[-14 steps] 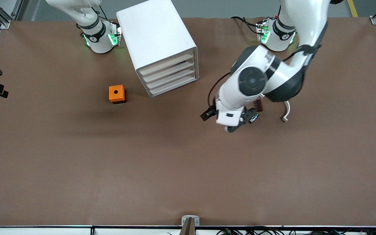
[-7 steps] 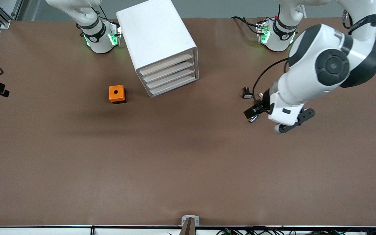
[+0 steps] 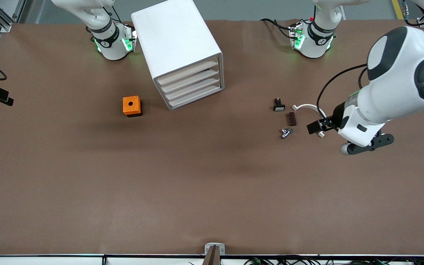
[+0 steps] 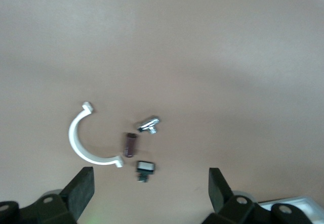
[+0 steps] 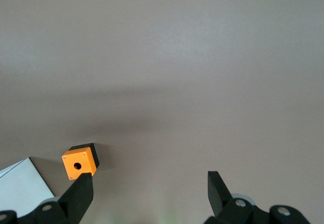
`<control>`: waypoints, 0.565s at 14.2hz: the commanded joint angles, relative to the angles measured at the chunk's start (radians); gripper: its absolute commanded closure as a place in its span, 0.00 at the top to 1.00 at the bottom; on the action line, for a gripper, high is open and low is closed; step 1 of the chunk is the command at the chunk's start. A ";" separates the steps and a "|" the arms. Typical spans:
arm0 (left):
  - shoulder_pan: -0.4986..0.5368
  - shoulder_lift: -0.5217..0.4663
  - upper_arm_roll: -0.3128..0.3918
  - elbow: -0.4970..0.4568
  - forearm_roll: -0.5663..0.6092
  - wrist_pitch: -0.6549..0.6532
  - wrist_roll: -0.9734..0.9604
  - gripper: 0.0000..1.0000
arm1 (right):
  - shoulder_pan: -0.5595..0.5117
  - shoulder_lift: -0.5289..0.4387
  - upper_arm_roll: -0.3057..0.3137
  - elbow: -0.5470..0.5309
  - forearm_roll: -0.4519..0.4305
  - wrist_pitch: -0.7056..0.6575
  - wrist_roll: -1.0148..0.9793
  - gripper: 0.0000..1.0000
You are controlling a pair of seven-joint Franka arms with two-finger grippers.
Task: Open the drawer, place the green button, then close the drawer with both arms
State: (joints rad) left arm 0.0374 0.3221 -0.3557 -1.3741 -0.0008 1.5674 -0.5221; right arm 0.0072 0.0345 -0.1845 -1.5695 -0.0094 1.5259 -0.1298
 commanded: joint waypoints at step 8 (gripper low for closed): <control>-0.070 -0.264 0.354 -0.195 0.004 -0.098 0.486 0.99 | 0.002 -0.059 0.054 -0.052 0.003 0.014 -0.005 1.00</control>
State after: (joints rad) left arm -0.0078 0.1601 -0.0621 -1.4506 0.0010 1.4543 -0.1118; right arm 0.0135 0.0088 -0.1306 -1.5858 -0.0089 1.5259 -0.1298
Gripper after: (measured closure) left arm 0.004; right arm 0.000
